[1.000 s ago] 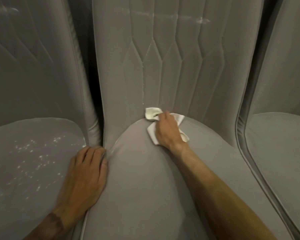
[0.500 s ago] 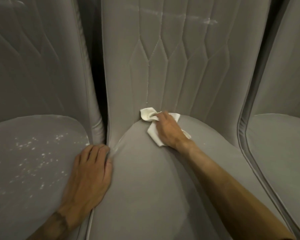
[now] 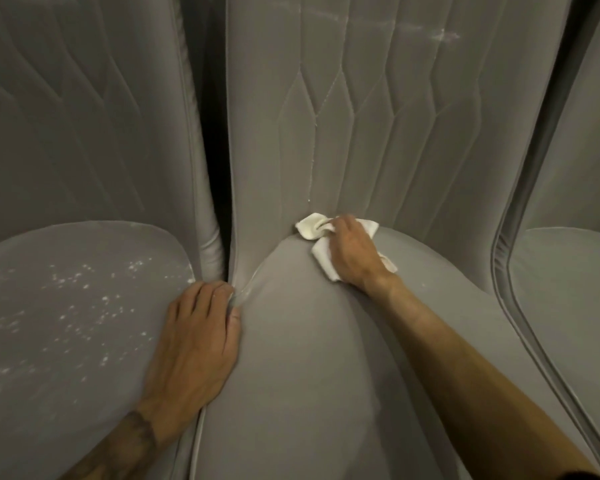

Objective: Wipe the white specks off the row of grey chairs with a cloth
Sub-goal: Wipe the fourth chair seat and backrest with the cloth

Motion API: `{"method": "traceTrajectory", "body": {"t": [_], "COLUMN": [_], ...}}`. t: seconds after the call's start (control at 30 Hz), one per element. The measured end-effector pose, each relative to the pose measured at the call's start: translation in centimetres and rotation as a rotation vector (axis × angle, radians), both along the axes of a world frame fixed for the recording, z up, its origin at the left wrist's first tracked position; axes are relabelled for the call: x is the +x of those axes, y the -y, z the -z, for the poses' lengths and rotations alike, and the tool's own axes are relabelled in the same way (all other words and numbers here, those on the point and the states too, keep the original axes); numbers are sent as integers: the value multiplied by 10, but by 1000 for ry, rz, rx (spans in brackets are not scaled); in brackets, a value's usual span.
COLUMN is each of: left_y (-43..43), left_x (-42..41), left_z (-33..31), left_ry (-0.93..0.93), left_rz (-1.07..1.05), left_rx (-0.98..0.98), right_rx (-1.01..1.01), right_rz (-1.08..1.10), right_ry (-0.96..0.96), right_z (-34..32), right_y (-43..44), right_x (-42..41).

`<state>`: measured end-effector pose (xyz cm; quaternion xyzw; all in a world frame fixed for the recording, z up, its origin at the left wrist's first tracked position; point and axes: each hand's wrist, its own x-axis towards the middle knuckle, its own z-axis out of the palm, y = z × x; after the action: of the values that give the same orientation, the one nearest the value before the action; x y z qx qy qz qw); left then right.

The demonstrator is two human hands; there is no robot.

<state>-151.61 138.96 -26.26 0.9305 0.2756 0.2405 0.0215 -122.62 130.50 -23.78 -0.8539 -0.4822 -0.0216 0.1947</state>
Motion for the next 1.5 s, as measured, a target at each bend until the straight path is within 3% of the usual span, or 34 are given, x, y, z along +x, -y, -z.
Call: {"method": "traceTrajectory", "body": {"t": [0.07,0.2,0.33,0.5,0.67,0.87,1.03,1.23,1.4,1.5], "left_y": [0,0,0,-2,-1,2,3,0,-1,4], "left_x": [1,1,-1,1,0,-2,-4,-9,-15,-15], "left_z": [0,1,1,4,4,-8,-13,-21,-19,-20], "left_ry": [-3,-11,-13,2,-4,-13,30,28,45,36], "left_rz": [-11,-17,-11,0,6,11,12,46,68,63], "left_rx": [-12,-12,-9,3,1,-64,-177,-286,-363,-297], "right_rx": [0,153,-15,32,69,39,82,60,82,53], "right_rz": [97,-85,-235,1,-412,-161,-434,-246,-490,-382], "right_ry": [22,-108,-81,-115,-136,-64,-80,-40,-114,-63], "right_z": [0,1,-3,-8,-6,-11,-2,-9,-4,-12], "right_y": [-6,-29,-14,-24,8,-16,9,-16,20,3], "right_x": [1,-60,-48,-54,-110,-81,-131,-121,-152,-127]}}
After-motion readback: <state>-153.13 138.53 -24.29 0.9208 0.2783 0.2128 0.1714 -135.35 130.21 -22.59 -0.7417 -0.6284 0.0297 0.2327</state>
